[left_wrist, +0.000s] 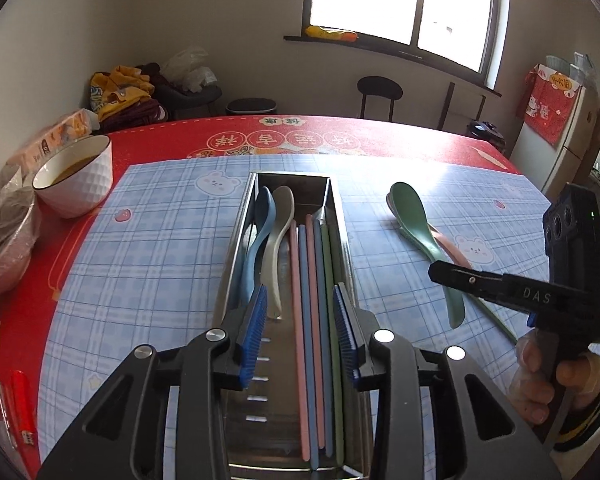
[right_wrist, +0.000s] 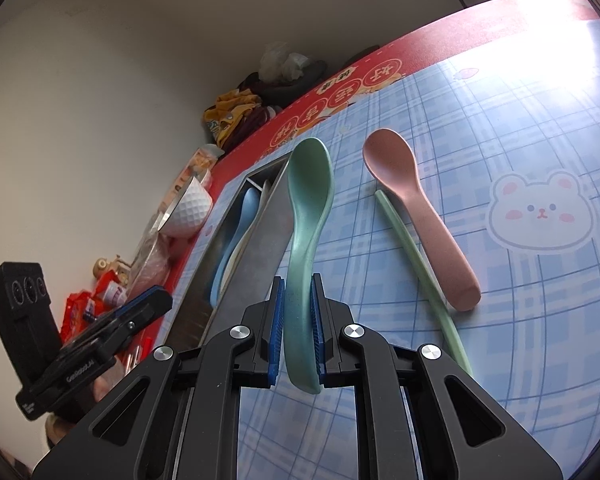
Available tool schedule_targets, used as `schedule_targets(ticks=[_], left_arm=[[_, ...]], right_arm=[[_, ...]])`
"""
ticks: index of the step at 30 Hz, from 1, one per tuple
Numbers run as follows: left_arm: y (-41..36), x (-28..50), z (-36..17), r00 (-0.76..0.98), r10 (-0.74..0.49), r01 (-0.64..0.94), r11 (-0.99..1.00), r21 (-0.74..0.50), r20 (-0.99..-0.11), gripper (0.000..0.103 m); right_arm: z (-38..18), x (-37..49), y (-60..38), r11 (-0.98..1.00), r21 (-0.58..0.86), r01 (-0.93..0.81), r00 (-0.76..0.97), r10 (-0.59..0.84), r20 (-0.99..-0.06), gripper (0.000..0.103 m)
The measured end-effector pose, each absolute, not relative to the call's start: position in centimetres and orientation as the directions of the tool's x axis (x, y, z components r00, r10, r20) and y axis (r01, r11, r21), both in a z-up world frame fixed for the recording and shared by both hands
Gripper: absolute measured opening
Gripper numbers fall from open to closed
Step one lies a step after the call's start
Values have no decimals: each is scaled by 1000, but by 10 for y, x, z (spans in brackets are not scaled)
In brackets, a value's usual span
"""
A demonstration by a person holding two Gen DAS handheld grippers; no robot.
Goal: Organize utensils
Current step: 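Lower the blue chopstick into the steel tray and open the left tool, then carry the green spoon into the steel tray and open the right tool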
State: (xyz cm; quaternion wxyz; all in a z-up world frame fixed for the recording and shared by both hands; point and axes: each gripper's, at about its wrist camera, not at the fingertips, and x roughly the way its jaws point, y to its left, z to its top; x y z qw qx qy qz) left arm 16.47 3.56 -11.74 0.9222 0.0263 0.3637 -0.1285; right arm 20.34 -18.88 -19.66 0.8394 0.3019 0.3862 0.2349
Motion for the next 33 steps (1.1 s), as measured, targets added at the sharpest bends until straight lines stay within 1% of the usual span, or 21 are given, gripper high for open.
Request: schedule_targets(ticks=[4,10,11,12,13,15,16,20,26,28,33], left_arm=[[53,141,-127,747,-195,236,972,-21,-635,42],[76,119,-138,802,-162,199,980,1,-574,59],[78,117,-138,810,-158,193,981,3,-565,63],[80,116,-138,811,-161,190,982,-7,-562,70],[82,115,-137,817,-169,191,981,-17,-551,73],[84,111,-134,835,-164,185,983,-14,-526,89],[83,110,-132,842,-152,176,984,-3,-518,91],[82,111,-128,854,-134,164,986,14,-502,96],[93,110,-120,894,-89,114,993,30,-439,97],[97,111,-122,893,-88,103,995,11,-442,97],[105,115,-124,884,-93,89,996,-31,-459,97]], right_arm=[[-196,202,-188,708,686,-166,593,628,-504,13],[-197,200,-192,709,689,-150,611,614,-499,13],[-198,200,-194,713,687,-141,617,606,-502,13],[-198,199,-195,715,686,-134,619,601,-506,13],[-199,199,-195,719,683,-126,620,595,-512,13],[-198,199,-195,732,672,-111,626,577,-525,13],[-197,199,-194,739,665,-105,628,568,-532,13],[-197,200,-193,766,640,-63,628,529,-571,13],[-194,204,-189,797,604,-13,612,484,-626,13],[-186,205,-186,815,580,-10,617,462,-638,13],[-159,213,-167,829,559,-29,607,459,-648,13]])
